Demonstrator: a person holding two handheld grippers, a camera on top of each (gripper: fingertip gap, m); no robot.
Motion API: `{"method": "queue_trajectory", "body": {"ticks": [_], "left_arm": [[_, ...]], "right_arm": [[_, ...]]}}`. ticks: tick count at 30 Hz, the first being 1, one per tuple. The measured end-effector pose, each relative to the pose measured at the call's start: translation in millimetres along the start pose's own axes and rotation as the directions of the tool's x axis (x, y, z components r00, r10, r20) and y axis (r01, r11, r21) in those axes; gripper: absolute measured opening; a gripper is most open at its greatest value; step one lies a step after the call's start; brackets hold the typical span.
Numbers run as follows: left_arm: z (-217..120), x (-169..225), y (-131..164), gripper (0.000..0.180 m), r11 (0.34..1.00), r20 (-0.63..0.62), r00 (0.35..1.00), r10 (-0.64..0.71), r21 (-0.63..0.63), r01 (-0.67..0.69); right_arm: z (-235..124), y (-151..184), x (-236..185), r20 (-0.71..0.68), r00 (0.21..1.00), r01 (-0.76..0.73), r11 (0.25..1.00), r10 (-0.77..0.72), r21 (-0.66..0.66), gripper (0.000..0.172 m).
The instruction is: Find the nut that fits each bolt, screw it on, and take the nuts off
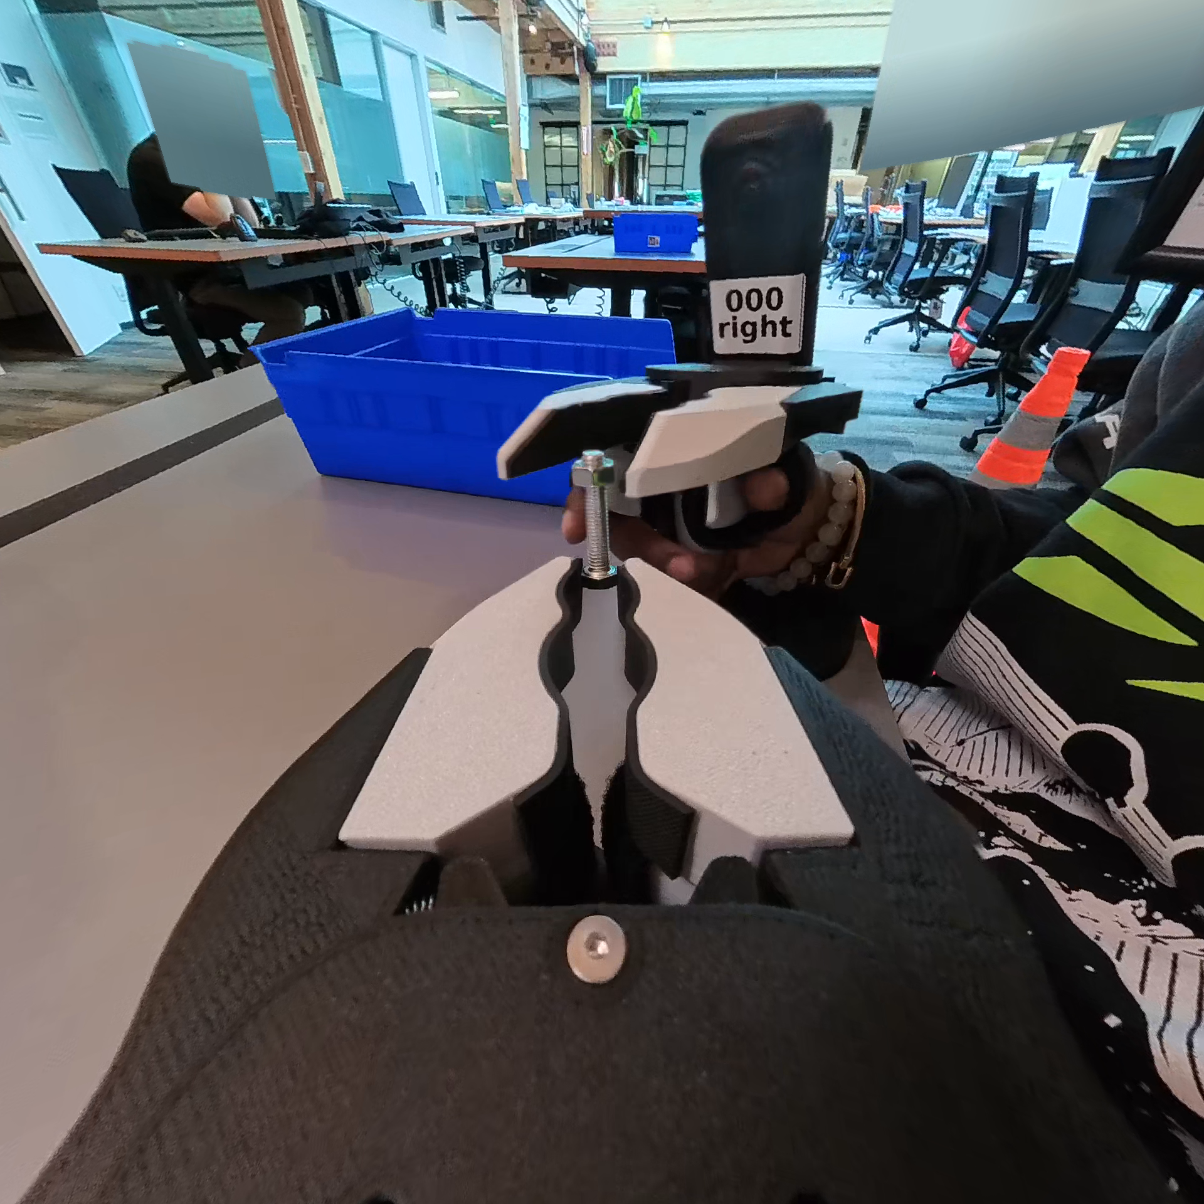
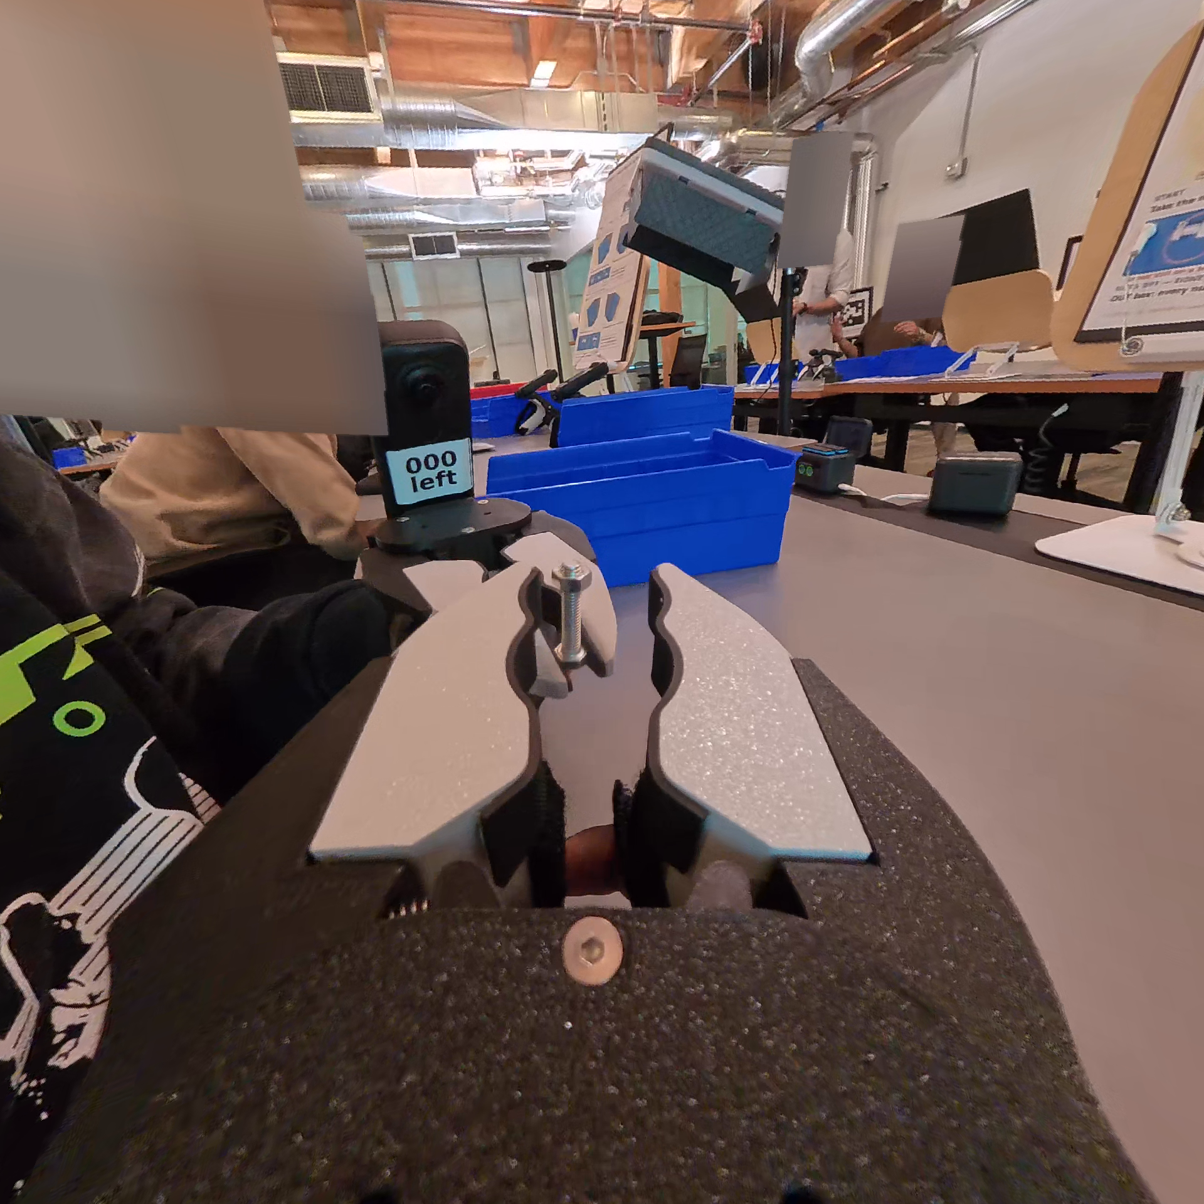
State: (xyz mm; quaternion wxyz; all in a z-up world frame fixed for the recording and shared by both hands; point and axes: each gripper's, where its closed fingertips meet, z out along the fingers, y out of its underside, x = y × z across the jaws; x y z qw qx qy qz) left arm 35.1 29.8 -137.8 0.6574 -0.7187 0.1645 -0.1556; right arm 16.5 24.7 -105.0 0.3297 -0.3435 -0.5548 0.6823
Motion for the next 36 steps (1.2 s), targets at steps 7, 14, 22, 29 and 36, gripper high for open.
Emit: {"method": "queue_trajectory", "body": {"ticks": [7,14,22,29,36], "left_arm": [[3.3,5.4,3.4,0.01,1.0,-0.024,1.0,0.012,-0.02,-0.013],[-7.9,-5.9,-9.7,0.01,0.996,0.004,0.999,-0.051,0.073,0.051],[-2.2,-1.6,-1.8,0.01,1.0,0.002,1.0,-0.013,0.018,0.013],[1.5,3.6,2.1,0.01,1.0,-0.016,1.0,0.012,-0.01,-0.012],[-6.1,-4.4,-6.4,0.01,0.998,0.006,1.0,-0.031,0.049,0.03]], "right_arm": [[3.2,3.7,0.7,-0.013,1.0,0.018,1.0,-0.019,-0.026,0.032],[-12.6,-11.7,14.8,-0.074,0.997,-0.008,0.997,0.014,0.07,0.007],[-2.1,-5.9,-0.2,0.013,1.0,-0.022,0.999,0.022,0.035,0.031],[1.3,-0.7,0.8,-0.004,1.0,0.007,1.0,-0.007,0.002,0.03],[-11.1,-10.4,11.1,-0.047,0.999,-0.011,0.998,0.014,0.065,0.007]]}}
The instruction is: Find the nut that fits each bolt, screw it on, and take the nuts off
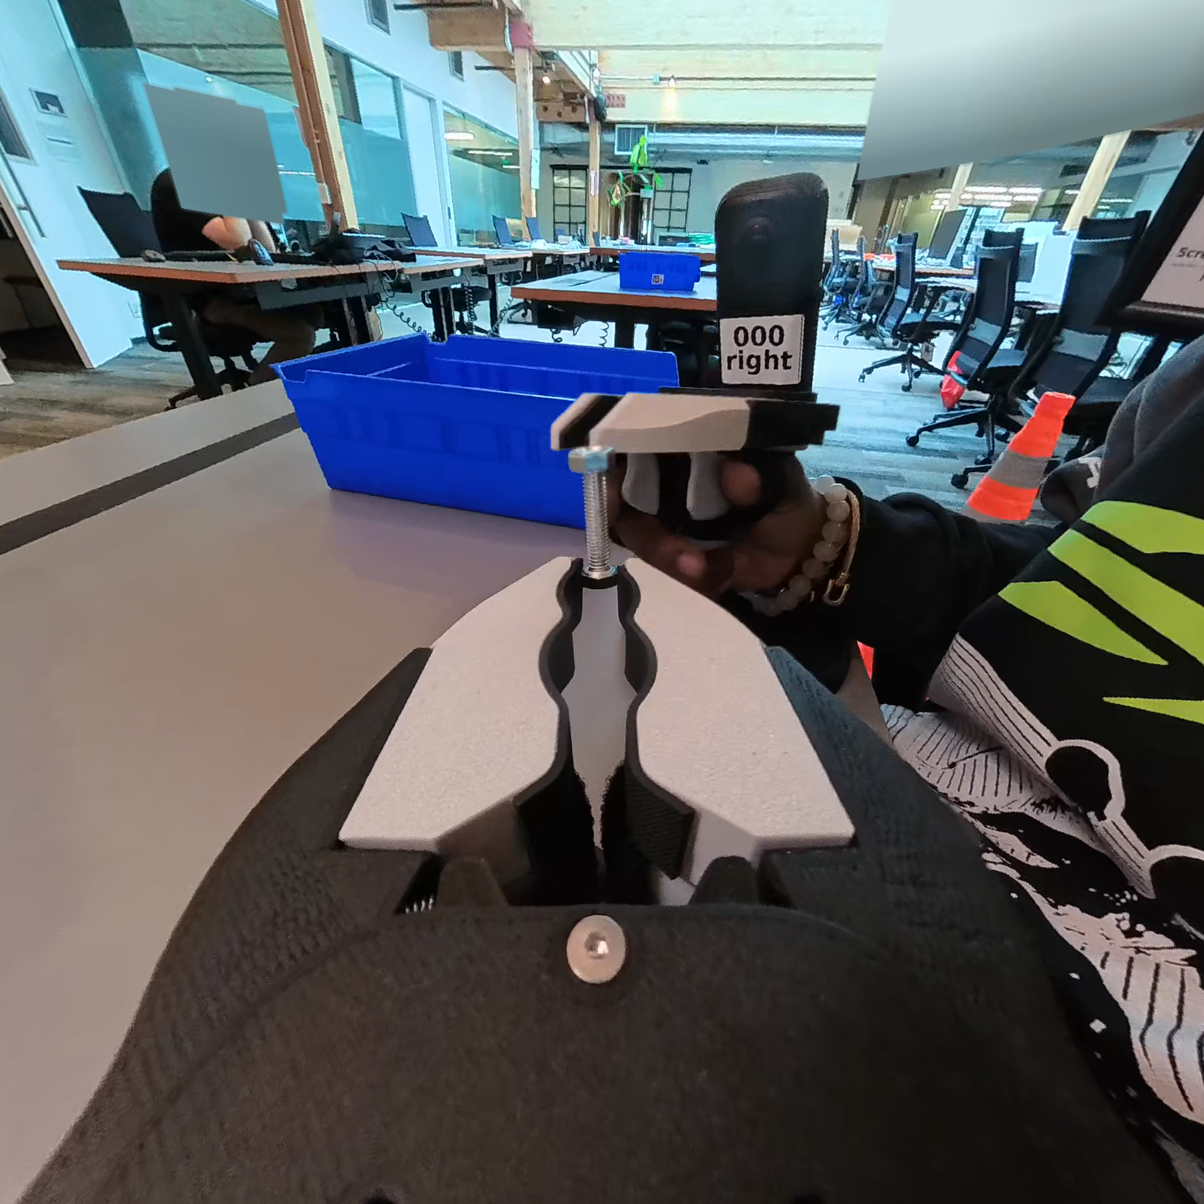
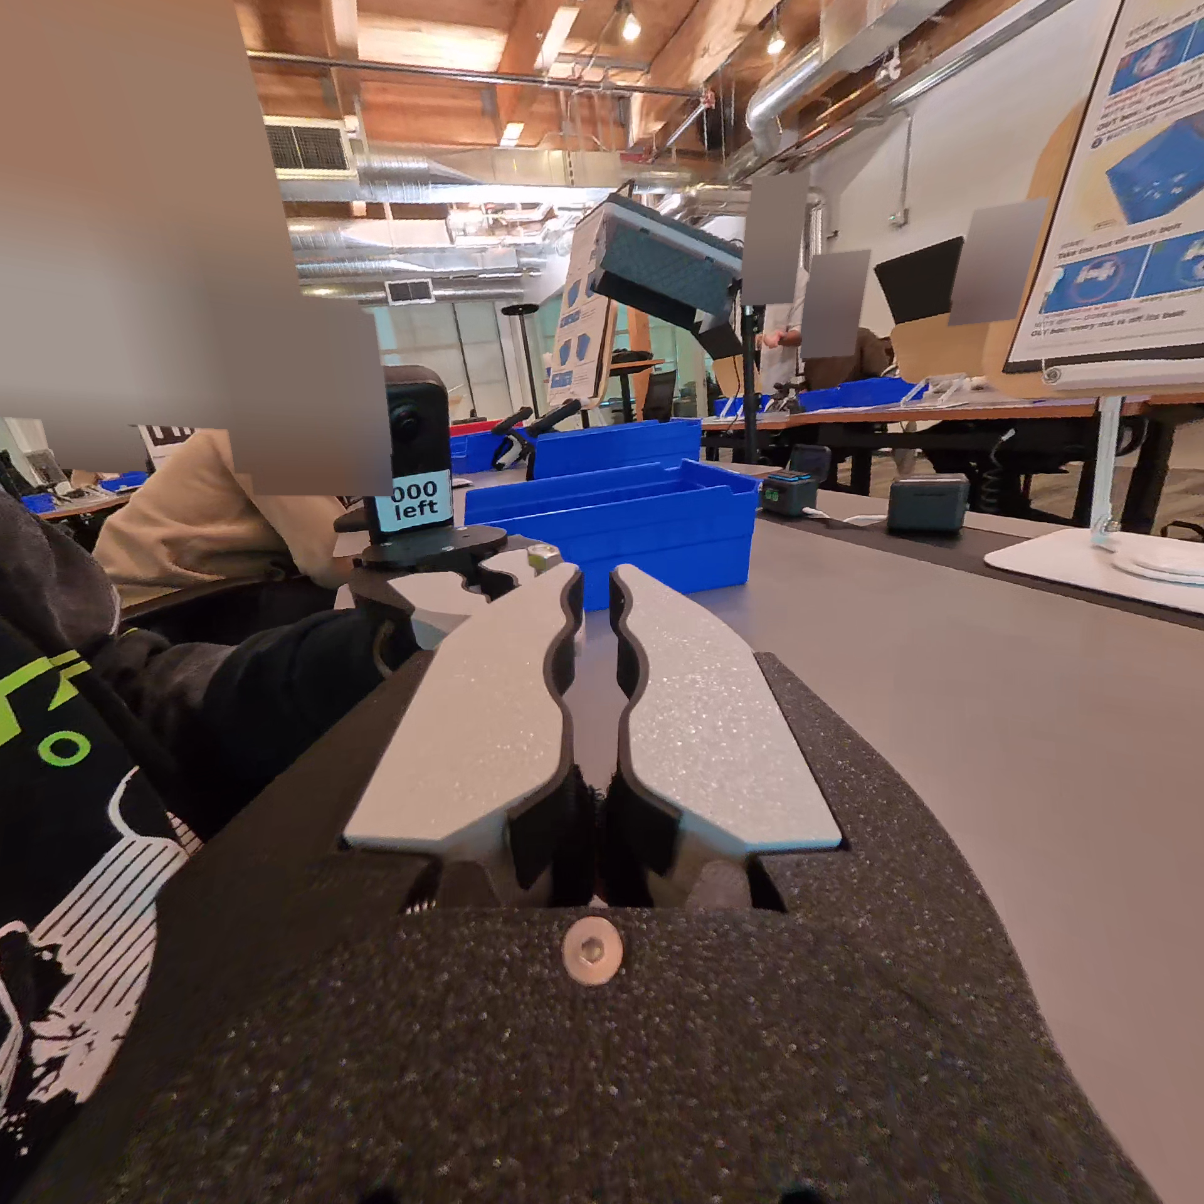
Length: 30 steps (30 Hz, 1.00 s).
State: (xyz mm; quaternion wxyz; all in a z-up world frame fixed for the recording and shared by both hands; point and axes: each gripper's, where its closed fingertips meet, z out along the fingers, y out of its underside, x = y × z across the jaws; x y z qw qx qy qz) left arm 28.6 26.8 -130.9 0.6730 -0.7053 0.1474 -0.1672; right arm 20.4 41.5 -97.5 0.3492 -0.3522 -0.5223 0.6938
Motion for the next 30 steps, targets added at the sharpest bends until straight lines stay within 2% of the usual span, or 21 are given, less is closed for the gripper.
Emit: {"method": "queue_trajectory", "body": {"ticks": [12,17,21,24,30], "left_arm": [[5.9,4.9,9.0,0.01,0.997,-0.008,0.999,0.04,-0.06,-0.04],[8.3,8.6,11.6,0.01,0.995,-0.023,0.998,0.056,-0.076,-0.057],[3.5,2.9,4.7,0.01,0.999,-0.005,1.0,0.023,-0.033,-0.023],[0.1,1.0,-0.9,0.01,1.0,-0.004,1.0,0.003,0.004,-0.003],[2.6,2.4,3.5,0.01,0.999,-0.002,1.0,0.025,-0.026,-0.025]], "right_arm": [[7.5,5.6,-12.6,0.071,0.997,-0.023,0.999,0.025,-0.029,0.03],[10.1,11.3,-12.4,0.057,0.998,0.012,0.998,-0.008,-0.062,0.026],[4.7,5.6,-8.3,0.046,0.999,-0.006,1.0,0.007,-0.031,0.022],[0.5,1.9,-2.2,0.012,1.0,-0.005,1.0,0.005,-0.008,0.012],[3.3,2.5,-9.3,0.054,0.998,-0.019,1.0,0.019,-0.01,0.022]]}}
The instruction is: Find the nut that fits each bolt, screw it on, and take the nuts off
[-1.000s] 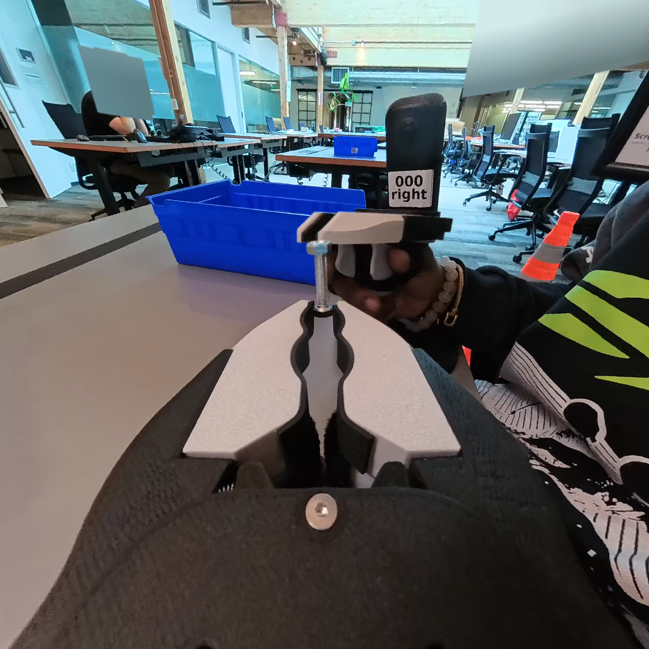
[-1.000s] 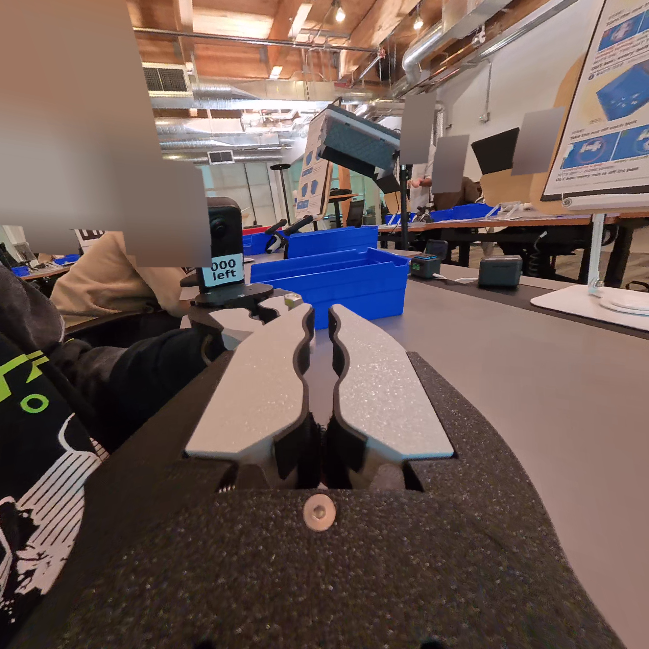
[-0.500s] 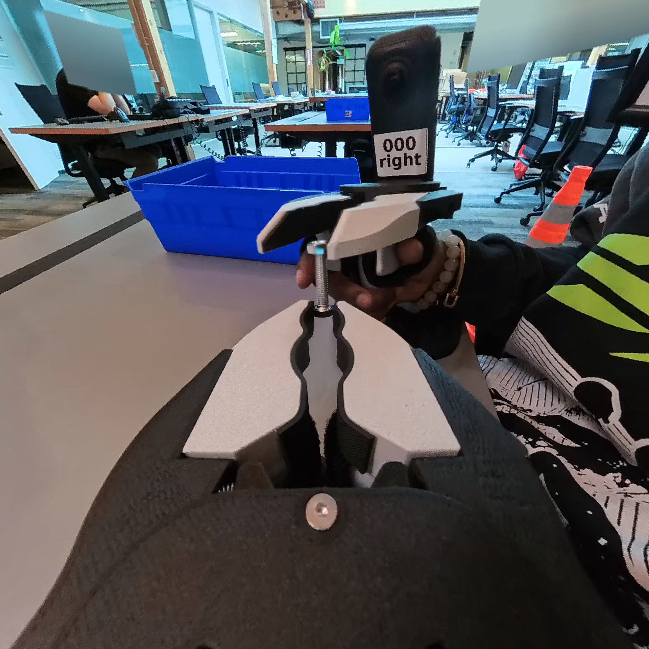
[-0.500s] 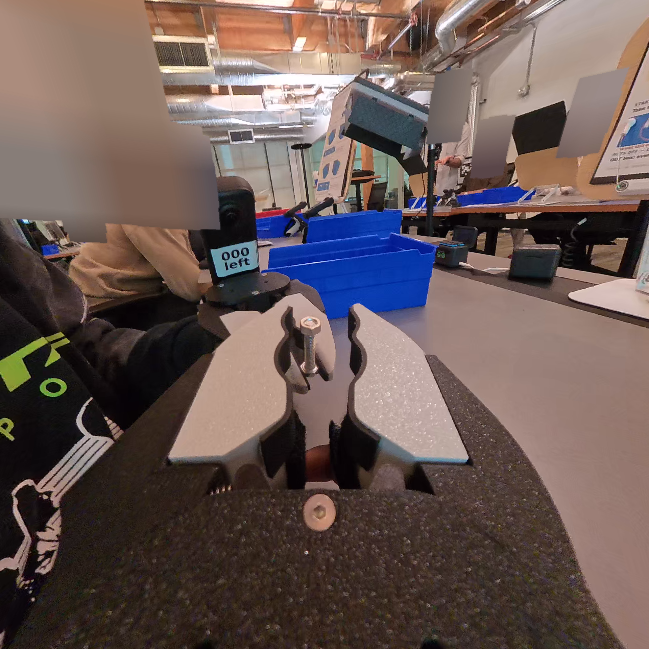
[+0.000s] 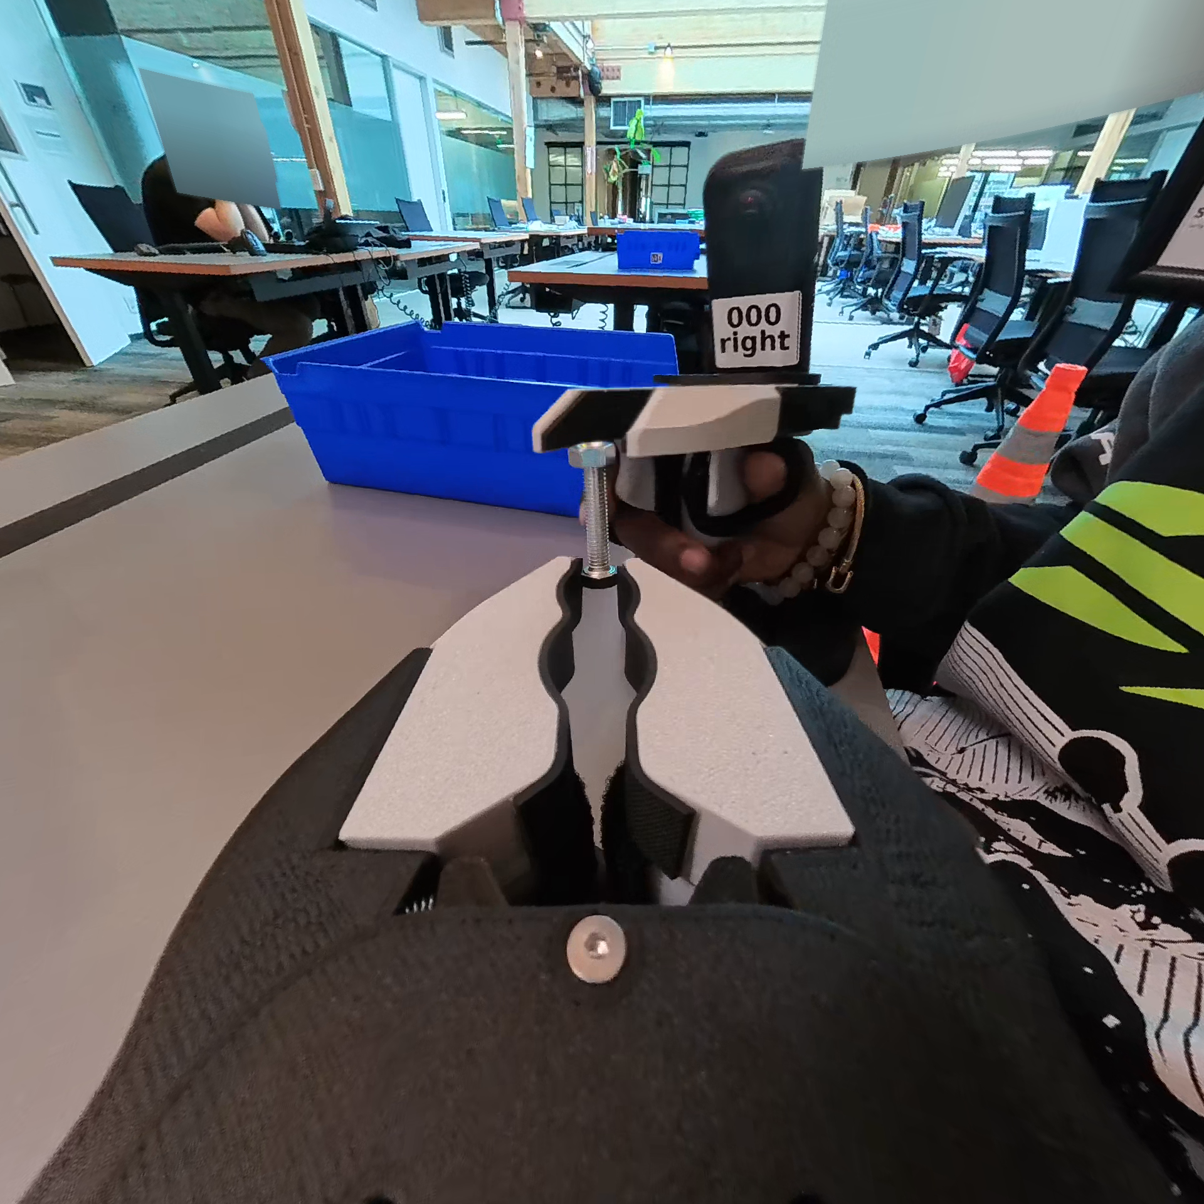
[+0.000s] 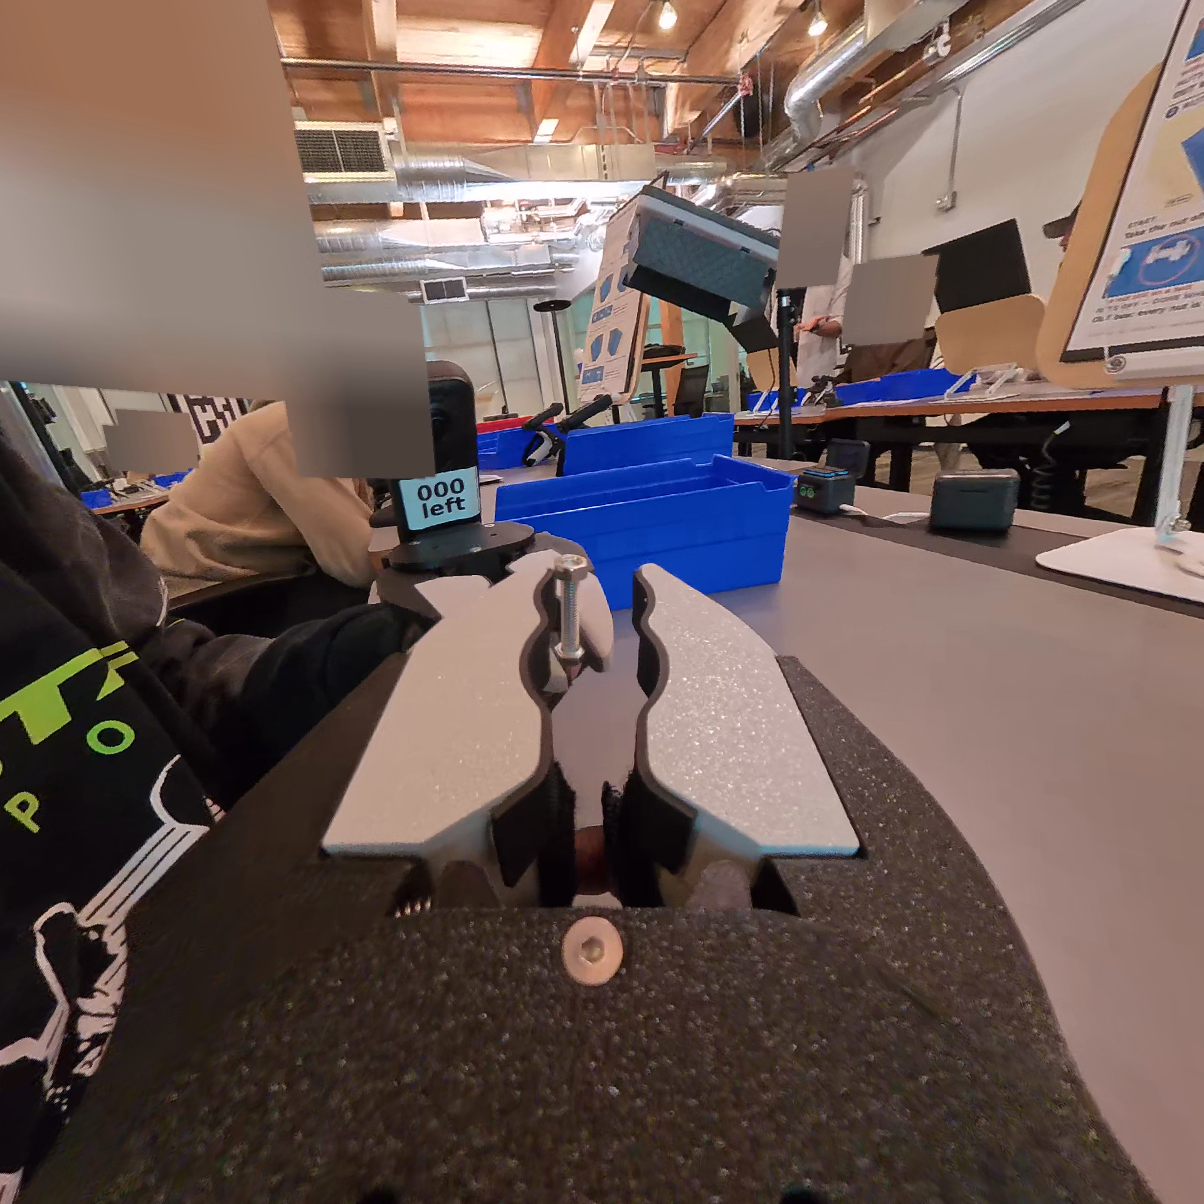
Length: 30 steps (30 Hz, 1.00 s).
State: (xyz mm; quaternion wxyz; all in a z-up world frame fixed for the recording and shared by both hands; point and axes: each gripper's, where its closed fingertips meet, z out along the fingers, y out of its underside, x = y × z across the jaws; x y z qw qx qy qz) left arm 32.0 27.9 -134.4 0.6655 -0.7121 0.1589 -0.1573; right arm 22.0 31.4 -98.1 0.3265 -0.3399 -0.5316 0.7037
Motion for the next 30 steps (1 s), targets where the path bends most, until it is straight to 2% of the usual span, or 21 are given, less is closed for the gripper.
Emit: {"method": "queue_trajectory", "body": {"ticks": [11,16,20,26,30], "left_arm": [[6.7,7.5,8.3,0.01,0.998,-0.026,0.999,0.031,-0.051,-0.032],[2.2,2.6,1.2,0.01,1.0,-0.015,1.0,-0.003,-0.004,0.003],[-3.5,-2.3,-6.2,0.01,0.998,-0.003,1.0,-0.031,0.046,0.031],[0.1,-0.8,0.3,0.01,1.0,0.003,1.0,0.001,-0.001,-0.001],[2.8,0.2,5.6,0.01,0.999,0.012,0.999,0.036,-0.039,-0.036]], "right_arm": [[6.7,8.0,-3.2,0.008,1.0,0.013,0.999,-0.013,-0.044,0.028],[2.6,3.0,-0.7,0.001,1.0,0.009,1.0,-0.009,-0.018,0.023],[-3.9,-2.1,7.5,-0.041,0.999,0.008,1.0,-0.008,0.01,0.011],[0.8,-0.4,-2.2,0.015,1.0,-0.001,1.0,0.001,0.001,0.023],[3.4,4.2,-6.0,0.034,0.999,0.013,1.0,-0.012,-0.029,0.021]]}}
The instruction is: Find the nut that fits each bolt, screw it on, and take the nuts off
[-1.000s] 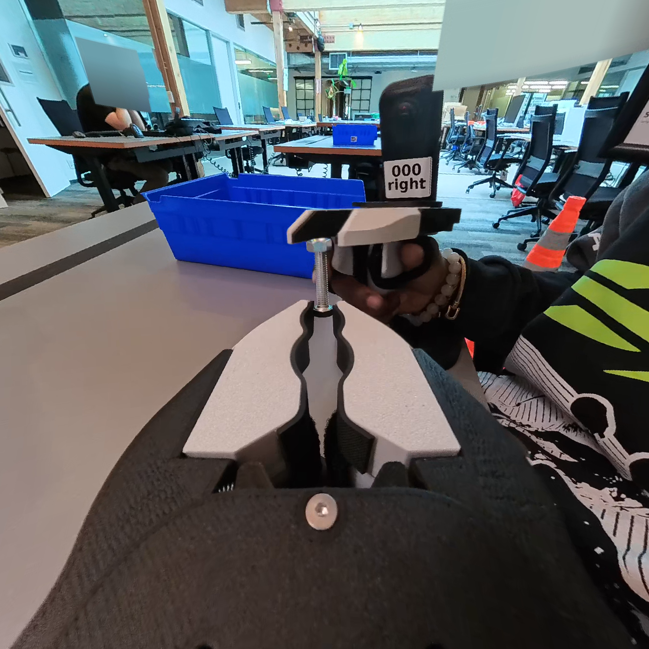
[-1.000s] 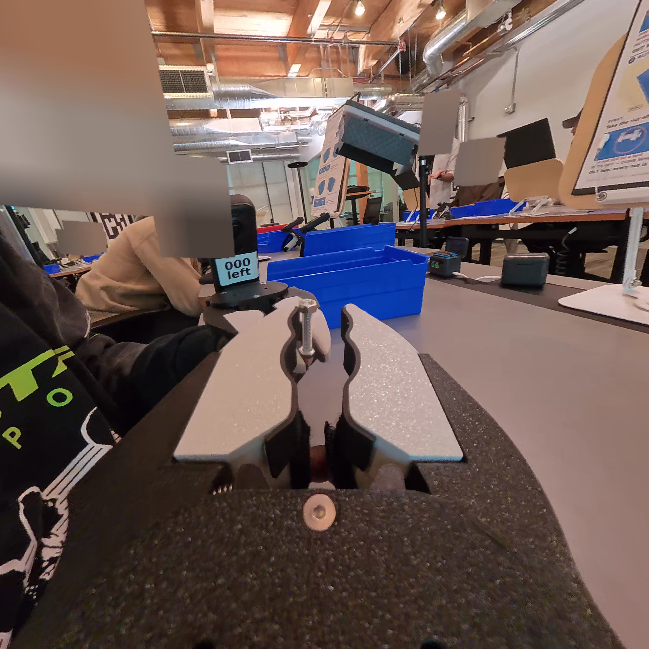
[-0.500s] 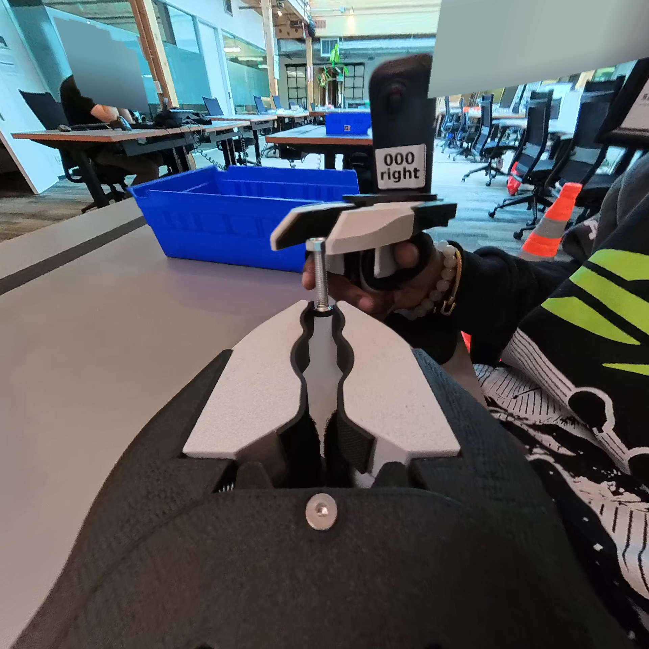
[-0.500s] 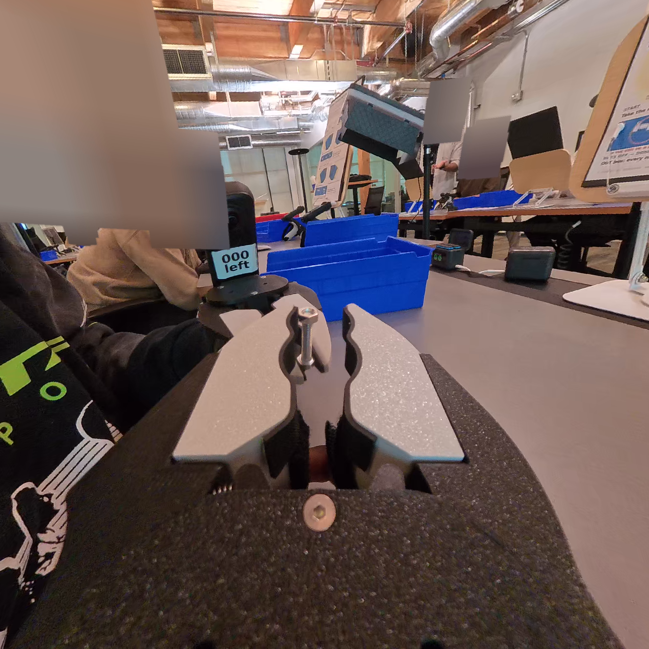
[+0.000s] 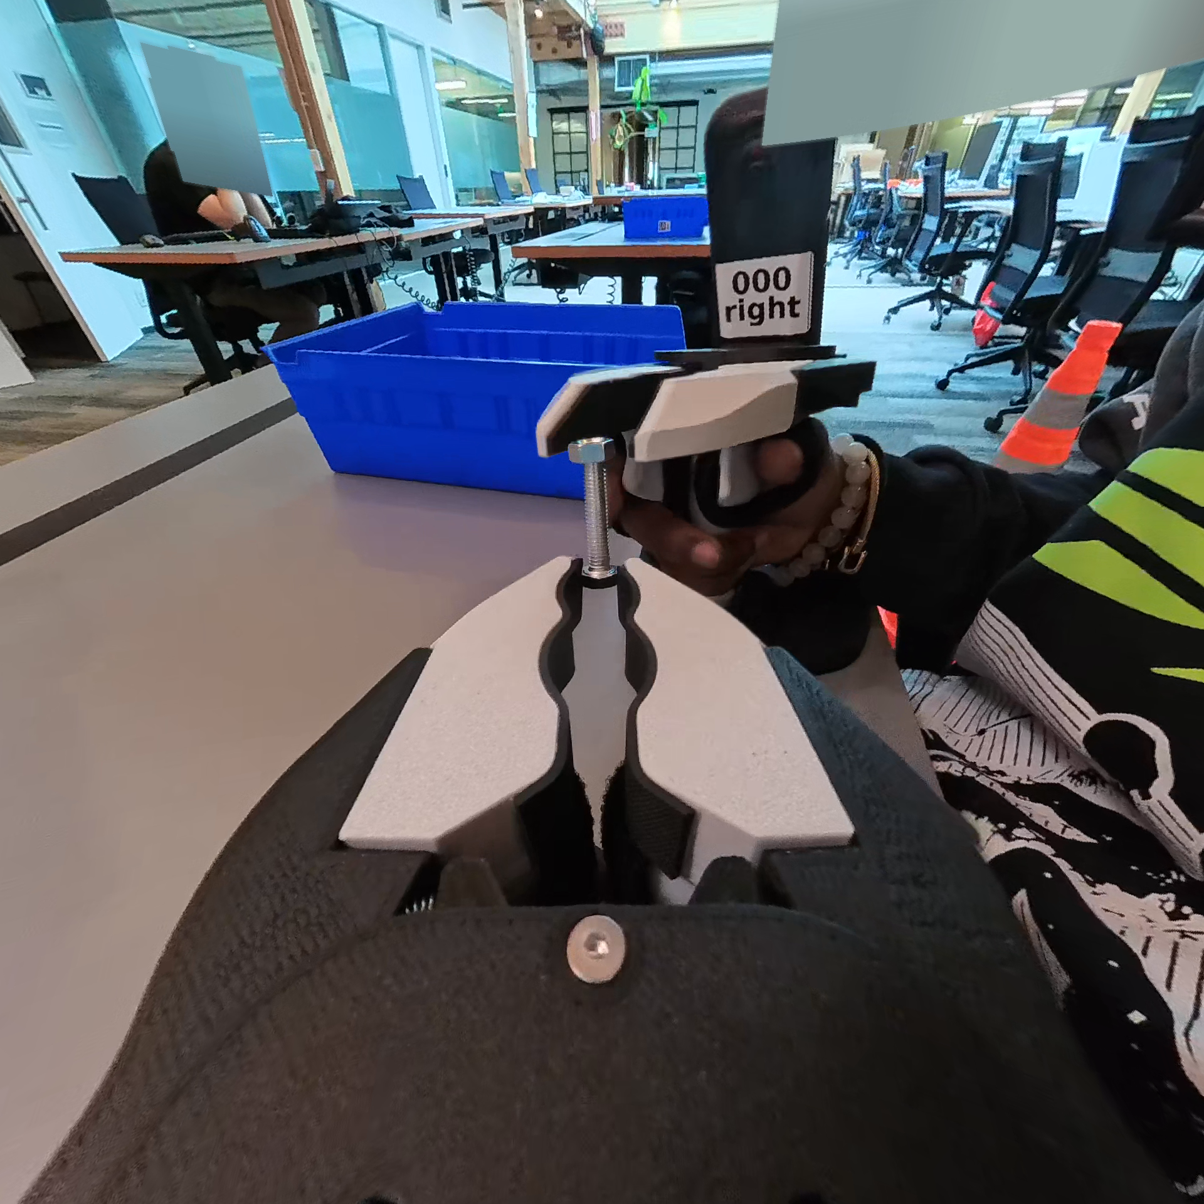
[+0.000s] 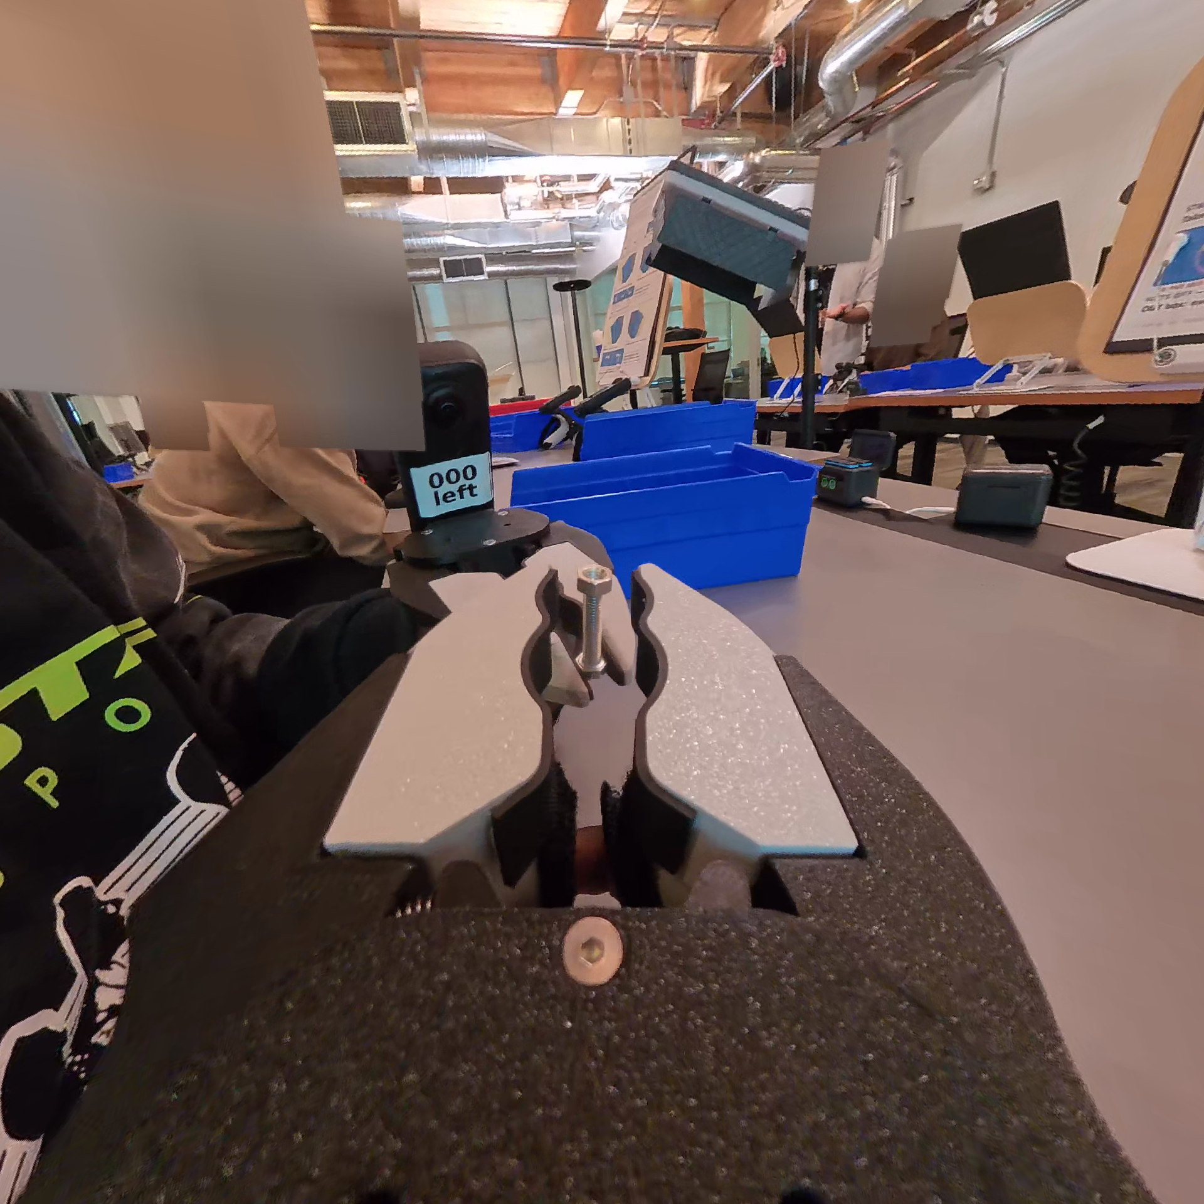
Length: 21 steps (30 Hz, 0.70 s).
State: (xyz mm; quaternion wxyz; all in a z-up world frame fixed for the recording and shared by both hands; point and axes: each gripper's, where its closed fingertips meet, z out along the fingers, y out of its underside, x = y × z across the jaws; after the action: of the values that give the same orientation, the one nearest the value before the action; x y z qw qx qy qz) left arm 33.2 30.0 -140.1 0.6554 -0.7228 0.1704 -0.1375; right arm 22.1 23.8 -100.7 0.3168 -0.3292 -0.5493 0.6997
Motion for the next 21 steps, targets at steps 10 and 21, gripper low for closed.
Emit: {"method": "queue_trajectory", "body": {"ticks": [10,21], "left_arm": [[-3.7,25.0,-7.8,0.01,0.988,-0.239,0.961,-0.137,0.038,0.15],[-19.8,66.4,-23.2,0.01,0.908,-0.618,0.71,-0.337,-0.014,0.419]], "right_arm": [[-3.2,-5.7,-18.8,0.125,0.992,0.02,1.0,-0.023,0.021,0.01],[-19.5,-39.2,-53.2,0.353,0.935,-0.05,0.975,-0.031,0.218,0.01]]}}
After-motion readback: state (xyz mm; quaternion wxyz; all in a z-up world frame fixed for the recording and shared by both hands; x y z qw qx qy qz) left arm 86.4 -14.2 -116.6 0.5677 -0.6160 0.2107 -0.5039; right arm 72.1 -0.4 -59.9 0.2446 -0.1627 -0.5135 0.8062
